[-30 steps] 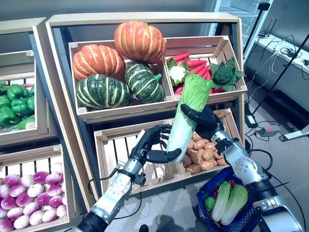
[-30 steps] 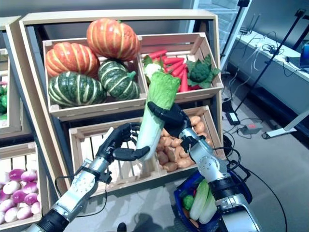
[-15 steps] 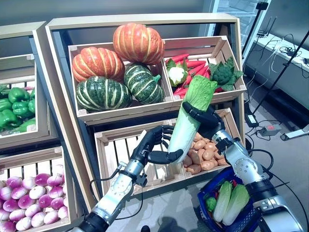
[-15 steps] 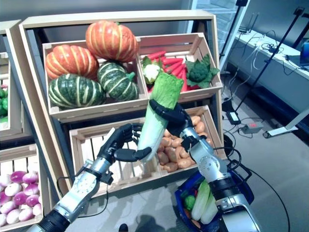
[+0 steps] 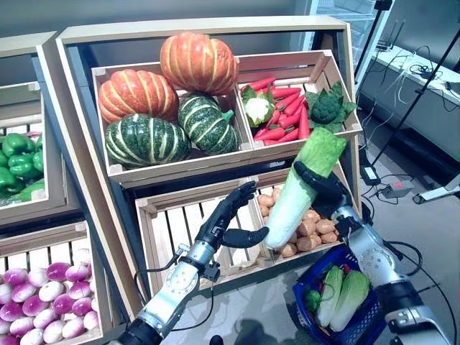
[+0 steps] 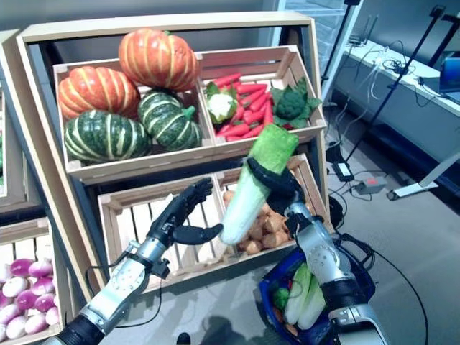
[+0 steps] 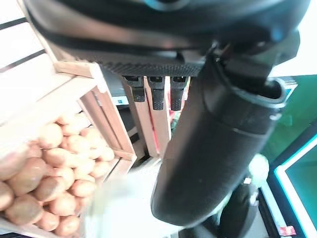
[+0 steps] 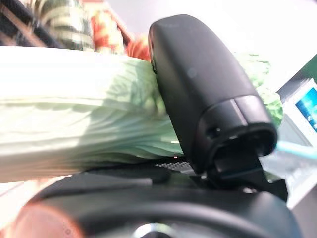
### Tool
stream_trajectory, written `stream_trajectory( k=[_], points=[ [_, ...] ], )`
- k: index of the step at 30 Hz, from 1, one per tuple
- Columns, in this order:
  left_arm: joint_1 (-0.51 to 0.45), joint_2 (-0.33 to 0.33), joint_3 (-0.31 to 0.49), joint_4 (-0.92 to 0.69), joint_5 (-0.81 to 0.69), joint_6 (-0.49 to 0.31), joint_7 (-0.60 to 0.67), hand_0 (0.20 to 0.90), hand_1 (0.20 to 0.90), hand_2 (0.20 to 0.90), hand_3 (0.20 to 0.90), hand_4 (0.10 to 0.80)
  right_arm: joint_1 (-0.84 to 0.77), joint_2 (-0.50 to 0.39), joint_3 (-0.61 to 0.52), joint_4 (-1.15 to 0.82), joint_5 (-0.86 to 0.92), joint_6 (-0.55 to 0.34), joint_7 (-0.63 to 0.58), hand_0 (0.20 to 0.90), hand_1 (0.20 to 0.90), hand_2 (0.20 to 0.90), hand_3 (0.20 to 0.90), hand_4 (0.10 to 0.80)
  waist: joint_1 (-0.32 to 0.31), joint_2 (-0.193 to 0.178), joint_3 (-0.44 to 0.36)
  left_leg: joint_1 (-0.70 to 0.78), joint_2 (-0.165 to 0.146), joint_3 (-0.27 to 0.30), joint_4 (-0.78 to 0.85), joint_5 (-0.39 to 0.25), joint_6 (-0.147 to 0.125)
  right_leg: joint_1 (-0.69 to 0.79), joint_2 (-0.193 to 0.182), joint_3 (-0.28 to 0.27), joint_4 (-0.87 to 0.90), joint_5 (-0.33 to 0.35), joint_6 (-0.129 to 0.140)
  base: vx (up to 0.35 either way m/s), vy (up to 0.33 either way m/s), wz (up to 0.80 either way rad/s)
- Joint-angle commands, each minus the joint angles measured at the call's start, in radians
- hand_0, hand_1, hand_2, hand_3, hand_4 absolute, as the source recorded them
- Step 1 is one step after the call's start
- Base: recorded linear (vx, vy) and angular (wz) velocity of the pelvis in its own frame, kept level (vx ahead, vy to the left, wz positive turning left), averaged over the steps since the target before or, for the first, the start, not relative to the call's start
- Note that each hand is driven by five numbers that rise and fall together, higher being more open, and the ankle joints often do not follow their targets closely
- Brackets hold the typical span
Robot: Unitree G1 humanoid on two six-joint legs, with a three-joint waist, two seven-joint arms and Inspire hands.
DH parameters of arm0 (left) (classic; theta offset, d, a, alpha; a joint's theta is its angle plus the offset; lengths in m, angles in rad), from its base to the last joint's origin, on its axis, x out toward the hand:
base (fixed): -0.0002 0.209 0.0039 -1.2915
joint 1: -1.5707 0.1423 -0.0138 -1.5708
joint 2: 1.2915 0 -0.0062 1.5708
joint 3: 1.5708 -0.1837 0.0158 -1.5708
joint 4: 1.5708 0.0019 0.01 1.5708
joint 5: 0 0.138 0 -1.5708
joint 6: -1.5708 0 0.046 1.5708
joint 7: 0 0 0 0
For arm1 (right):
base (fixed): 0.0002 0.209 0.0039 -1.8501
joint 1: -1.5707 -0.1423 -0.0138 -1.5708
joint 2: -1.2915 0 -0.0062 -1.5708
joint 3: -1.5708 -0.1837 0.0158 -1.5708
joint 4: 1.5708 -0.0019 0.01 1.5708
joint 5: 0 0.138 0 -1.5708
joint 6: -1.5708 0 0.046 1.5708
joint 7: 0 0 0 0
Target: Put vegetables into the basket
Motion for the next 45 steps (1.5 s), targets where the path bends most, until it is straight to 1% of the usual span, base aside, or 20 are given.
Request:
stream_trajectory(
  k=[1, 9, 12, 15, 16, 20, 23, 25, 27, 29, 30, 33, 34, 35, 36, 38, 39, 40, 41, 45],
  points=[
    [-0.068, -0.012, 0.079, 0.0, 0.026, -0.074, 0.031, 0.9, 0.9, 0.9, 0.9, 0.8, -0.045, -0.045, -0.142, 0.006, -0.026, -0.16, 0.006, 0.3, 0.3, 0.3, 0.3, 0.4, -0.015, -0.034, -0.056, 0.079, -0.031, 0.048, 0.002, -0.149, 0.034, -0.032, -0.006, 0.019, 0.001, 0.048, -0.021, 0.006, -0.014, -0.04],
    [-0.053, -0.002, 0.117, -0.006, 0.048, -0.062, 0.048, 0.9, 0.9, 0.9, 0.9, 0.8, 0.062, -0.095, -0.212, 0.114, -0.167, -0.225, -0.034, 0.3, 0.3, 0.3, 0.3, 0.4, -0.031, -0.034, -0.042, 0.079, -0.029, 0.066, 0.002, -0.148, 0.037, -0.039, -0.002, 0.032, 0.001, 0.053, -0.021, 0.012, -0.029, -0.1],
    [-0.048, 0.003, 0.129, -0.004, 0.043, -0.054, 0.049, 0.9, 0.9, 0.9, 0.9, 0.8, 0.08, -0.105, -0.236, 0.16, -0.174, -0.23, -0.049, 0.3, 0.3, 0.3, 0.3, 0.4, -0.033, -0.033, -0.038, 0.081, -0.028, 0.068, 0.002, -0.149, 0.037, -0.038, 0.0, 0.034, 0.001, 0.053, -0.02, 0.037, -0.039, -0.1],
    [-0.042, 0.009, 0.136, 0.002, 0.031, -0.037, 0.046, 0.9, 0.9, 0.9, 0.9, 0.8, 0.089, -0.111, -0.251, 0.235, -0.183, -0.2, -0.07, 0.3, 0.3, 0.3, 0.3, 0.4, -0.03, -0.034, -0.031, 0.081, -0.029, 0.066, 0.004, -0.149, 0.037, -0.038, 0.002, 0.034, 0.001, 0.053, -0.021, 0.059, -0.06, -0.02],
    [-0.038, 0.012, 0.135, 0.003, 0.028, -0.029, 0.042, 0.9, 0.9, 0.9, 0.9, 0.8, 0.09, -0.114, -0.253, 0.276, -0.205, -0.203, -0.099, 0.3, 0.3, 0.3, 0.3, 0.4, -0.026, -0.034, -0.025, 0.078, -0.03, 0.064, 0.007, -0.149, 0.037, -0.037, 0.001, 0.032, 0.001, 0.053, -0.021, 0.046, -0.071, 0.0],
    [-0.045, 0.032, 0.121, -0.001, 0.018, 0.001, 0.044, 0.9, 0.9, 0.9, 0.9, 0.8, 0.039, -0.155, -0.255, 0.448, -0.267, -0.235, -0.187, 0.3, 0.3, 0.3, 0.3, 0.4, -0.001, -0.04, 0.004, 0.05, -0.028, 0.051, 0.031, -0.156, 0.039, -0.05, 0.002, 0.029, 0.004, 0.055, -0.023, 0.016, -0.109, 0.01],
    [-0.064, 0.055, 0.1, -0.001, 0.0, 0.016, 0.042, 0.9, 0.9, 0.9, 0.9, 0.8, -0.023, -0.184, -0.257, 0.577, -0.239, -0.236, -0.241, 0.3, 0.3, 0.3, 0.3, 0.4, 0.026, -0.042, 0.046, -0.003, -0.026, 0.04, 0.088, -0.167, 0.042, -0.081, -0.001, 0.023, 0.035, 0.05, -0.026, -0.029, -0.136, 0.01],
    [-0.075, 0.067, 0.096, -0.007, -0.005, 0.015, 0.038, 0.9, 0.9, 0.9, 0.9, 0.8, -0.051, -0.191, -0.255, 0.612, -0.229, -0.238, -0.264, 0.3, 0.3, 0.3, 0.3, 0.4, 0.035, -0.04, 0.073, -0.037, -0.025, 0.038, 0.127, -0.173, 0.043, -0.104, -0.004, 0.012, 0.067, 0.042, -0.03, -0.107, -0.098, 0.02],
    [-0.098, 0.078, 0.09, -0.013, -0.01, 0.01, 0.044, 0.9, 0.9, 0.9, 0.9, 0.8, -0.09, -0.196, -0.248, 0.639, -0.221, -0.249, -0.299, 0.3, 0.3, 0.3, 0.3, 0.4, 0.04, -0.036, 0.114, -0.092, -0.024, 0.03, 0.189, -0.185, 0.046, -0.147, -0.008, 0.0, 0.127, 0.022, -0.037, -0.192, -0.085, 0.05],
    [-0.137, 0.096, 0.088, -0.023, -0.013, -0.002, 0.058, 0.9, 0.9, 0.9, 0.9, 0.8, -0.131, -0.209, -0.25, 0.651, -0.213, -0.269, -0.335, 0.3, 0.3, 0.3, 0.3, 0.4, 0.044, -0.023, 0.185, -0.171, -0.019, 0.031, 0.294, -0.211, 0.054, -0.221, -0.018, -0.036, 0.244, -0.018, -0.05, -0.298, -0.061, 0.16],
    [-0.154, 0.103, 0.087, -0.03, -0.013, -0.013, 0.078, 0.9, 0.9, 0.9, 0.9, 0.8, -0.156, -0.217, -0.246, 0.644, -0.213, -0.277, -0.362, 0.3, 0.3, 0.3, 0.3, 0.4, 0.042, -0.013, 0.233, -0.244, -0.014, 0.033, 0.409, -0.247, 0.059, -0.291, -0.031, -0.054, 0.358, -0.054, -0.062, -0.316, -0.023, 0.21],
    [-0.165, 0.103, 0.08, -0.032, -0.014, -0.013, 0.13, 0.9, 0.9, 0.9, 0.9, 0.8, -0.188, -0.238, -0.245, 0.631, -0.182, -0.281, -0.409, 0.3, 0.3, 0.3, 0.3, 0.4, 0.037, 0.011, 0.282, -0.376, -0.004, 0.034, 0.596, -0.308, 0.062, -0.41, -0.067, -0.091, 0.562, -0.137, -0.103, -0.2, -0.001, 0.25],
    [-0.16, 0.104, 0.079, -0.03, -0.019, -0.015, 0.14, 0.9, 0.9, 0.9, 0.9, 0.8, -0.197, -0.243, -0.252, 0.636, -0.167, -0.285, -0.41, 0.3, 0.3, 0.3, 0.3, 0.4, 0.037, 0.02, 0.289, -0.395, -0.007, 0.021, 0.641, -0.341, 0.056, -0.431, -0.073, -0.085, 0.621, -0.173, -0.106, -0.066, 0.01, 0.17],
    [-0.156, 0.104, 0.077, -0.029, -0.02, -0.018, 0.144, 0.9, 0.9, 0.9, 0.9, 0.8, -0.206, -0.249, -0.258, 0.639, -0.154, -0.29, -0.412, 0.3, 0.3, 0.3, 0.3, 0.4, 0.038, 0.027, 0.298, -0.428, -0.009, 0.014, 0.695, -0.362, 0.056, -0.457, -0.085, -0.087, 0.679, -0.198, -0.116, -0.043, 0.013, 0.13],
    [-0.151, 0.105, 0.077, -0.029, -0.017, -0.022, 0.145, 0.9, 0.9, 0.9, 0.9, 0.8, -0.218, -0.255, -0.266, 0.64, -0.132, -0.295, -0.414, 0.3, 0.3, 0.3, 0.3, 0.4, 0.038, 0.035, 0.308, -0.464, -0.01, 0.007, 0.751, -0.385, 0.059, -0.489, -0.099, -0.089, 0.741, -0.225, -0.126, -0.095, 0.008, 0.13],
    [-0.145, 0.11, 0.075, -0.029, -0.011, -0.03, 0.142, 0.9, 0.9, 0.9, 0.9, 0.8, -0.227, -0.259, -0.274, 0.643, -0.131, -0.289, -0.418, 0.3, 0.3, 0.3, 0.3, 0.4, 0.037, 0.043, 0.315, -0.5, -0.01, 0.002, 0.806, -0.412, 0.069, -0.525, -0.114, -0.089, 0.807, -0.253, -0.134, -0.085, 0.0, 0.23],
    [-0.14, 0.116, 0.066, -0.035, 0.008, -0.051, 0.148, 0.9, 0.9, 0.9, 0.9, 0.8, -0.24, -0.278, -0.278, 0.66, -0.162, -0.279, -0.416, 0.3, 0.3, 0.3, 0.3, 0.4, 0.034, 0.053, 0.333, -0.546, -0.011, -0.001, 0.888, -0.443, 0.079, -0.571, -0.136, -0.086, 0.887, -0.279, -0.142, -0.096, -0.002, 0.26],
    [-0.141, 0.119, 0.062, -0.041, 0.01, -0.056, 0.152, 0.9, 0.9, 0.9, 0.9, 0.8, -0.245, -0.284, -0.277, 0.666, -0.169, -0.279, -0.418, 0.3, 0.3, 0.3, 0.3, 0.4, 0.034, 0.057, 0.339, -0.559, -0.012, -0.002, 0.909, -0.449, 0.083, -0.587, -0.143, -0.085, 0.911, -0.285, -0.142, -0.141, -0.009, 0.22],
    [-0.144, 0.127, 0.059, -0.056, 0.004, -0.067, 0.159, 0.9, 0.9, 0.9, 0.9, 0.8, -0.253, -0.305, -0.281, 0.682, -0.172, -0.277, -0.412, 0.3, 0.3, 0.3, 0.3, 0.4, 0.03, 0.065, 0.351, -0.598, -0.015, -0.003, 0.97, -0.469, 0.086, -0.625, -0.158, -0.081, 0.967, -0.301, -0.146, -0.117, -0.006, 0.17],
    [-0.161, 0.131, 0.062, -0.1, -0.008, -0.111, 0.201, 0.9, 0.9, 0.9, 0.9, 0.8, -0.297, -0.329, -0.271, 0.687, -0.183, -0.273, -0.437, 0.3, 0.3, 0.3, 0.3, 0.4, 0.02, 0.081, 0.372, -0.697, -0.014, 0.005, 1.118, -0.519, 0.095, -0.735, -0.177, -0.057, 1.1, -0.343, -0.156, -0.122, -0.009, 0.13]
  ],
)
